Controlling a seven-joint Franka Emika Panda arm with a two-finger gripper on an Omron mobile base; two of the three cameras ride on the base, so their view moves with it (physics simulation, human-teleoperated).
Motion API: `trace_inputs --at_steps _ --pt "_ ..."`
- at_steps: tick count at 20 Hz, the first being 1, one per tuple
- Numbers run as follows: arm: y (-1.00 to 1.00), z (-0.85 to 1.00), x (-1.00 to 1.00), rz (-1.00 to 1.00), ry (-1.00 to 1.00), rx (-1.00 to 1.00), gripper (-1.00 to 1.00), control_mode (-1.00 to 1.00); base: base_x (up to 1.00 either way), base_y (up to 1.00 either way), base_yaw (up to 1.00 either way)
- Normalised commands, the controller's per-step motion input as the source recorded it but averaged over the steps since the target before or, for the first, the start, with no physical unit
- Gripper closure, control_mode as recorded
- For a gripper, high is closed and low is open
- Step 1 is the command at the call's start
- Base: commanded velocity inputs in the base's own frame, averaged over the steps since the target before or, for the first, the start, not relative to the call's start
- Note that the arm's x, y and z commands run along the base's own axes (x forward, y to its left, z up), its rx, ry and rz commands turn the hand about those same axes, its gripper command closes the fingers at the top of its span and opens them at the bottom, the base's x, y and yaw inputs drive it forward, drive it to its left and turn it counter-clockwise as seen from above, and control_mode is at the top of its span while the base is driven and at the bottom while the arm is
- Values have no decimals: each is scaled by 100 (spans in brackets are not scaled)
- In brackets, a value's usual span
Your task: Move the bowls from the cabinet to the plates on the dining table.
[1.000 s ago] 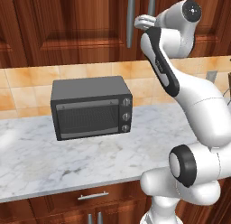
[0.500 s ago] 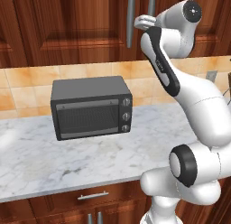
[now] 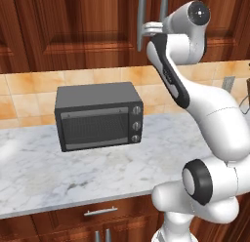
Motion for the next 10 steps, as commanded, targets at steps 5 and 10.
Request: trace_inputs --at_steps 5,10 --pt "0 0 4 0 0 -1 -100 -100 0 0 0" --pt "0 -12 42 0 0 -1 -100 -100 0 0 0"
